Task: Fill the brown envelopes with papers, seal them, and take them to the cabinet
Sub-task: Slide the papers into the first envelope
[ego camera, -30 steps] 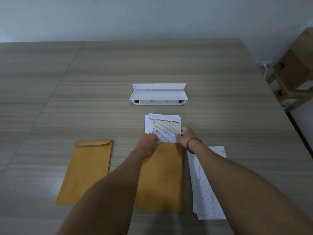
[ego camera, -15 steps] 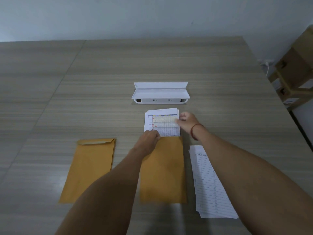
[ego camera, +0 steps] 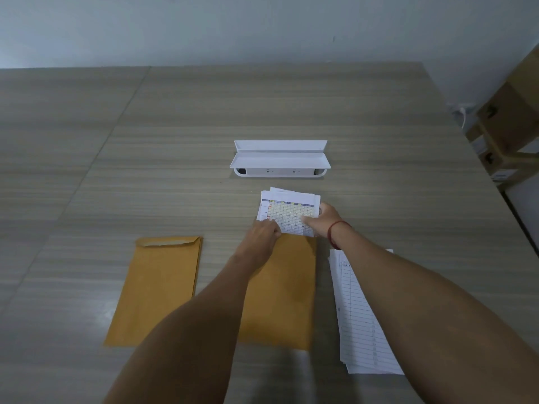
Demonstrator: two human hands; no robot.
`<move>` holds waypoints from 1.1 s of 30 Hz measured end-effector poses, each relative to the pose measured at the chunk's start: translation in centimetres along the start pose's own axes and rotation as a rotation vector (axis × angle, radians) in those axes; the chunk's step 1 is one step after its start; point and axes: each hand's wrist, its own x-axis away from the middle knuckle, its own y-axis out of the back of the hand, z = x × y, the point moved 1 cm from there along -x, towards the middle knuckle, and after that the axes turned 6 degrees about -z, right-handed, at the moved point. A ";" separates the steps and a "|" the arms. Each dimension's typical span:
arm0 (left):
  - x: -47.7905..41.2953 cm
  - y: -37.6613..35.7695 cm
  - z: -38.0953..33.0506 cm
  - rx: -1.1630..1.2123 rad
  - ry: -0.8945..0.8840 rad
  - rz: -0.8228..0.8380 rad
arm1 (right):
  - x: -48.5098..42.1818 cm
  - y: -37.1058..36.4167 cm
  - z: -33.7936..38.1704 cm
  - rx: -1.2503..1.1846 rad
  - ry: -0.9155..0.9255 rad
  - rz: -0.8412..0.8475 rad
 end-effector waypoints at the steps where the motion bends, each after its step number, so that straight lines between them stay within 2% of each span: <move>1: 0.0 0.0 0.2 0.003 0.001 0.003 | 0.0 0.1 0.0 -0.016 -0.016 0.014; 6: -0.2 0.2 0.5 -0.006 0.032 0.023 | 0.0 0.4 0.8 -0.042 0.057 0.019; 13: -0.9 0.2 -0.6 0.008 0.031 -0.037 | 0.0 -0.2 1.2 0.269 0.092 0.057; 18: -0.7 0.5 -0.7 0.009 0.022 -0.019 | -0.1 1.0 2.1 0.118 0.141 0.040; 21: -1.0 0.9 -1.2 0.032 0.017 -0.031 | -0.2 1.1 2.2 0.235 0.160 0.031; 24: -0.7 0.8 -1.3 0.007 0.004 -0.062 | 0.2 1.0 1.3 0.374 0.139 0.094; 29: -0.7 0.7 -1.2 -0.004 -0.007 -0.024 | -0.1 1.6 2.6 0.280 0.231 0.036; 33: -0.9 0.7 -1.7 -0.007 0.000 -0.030 | -0.2 1.4 2.9 0.351 0.280 0.037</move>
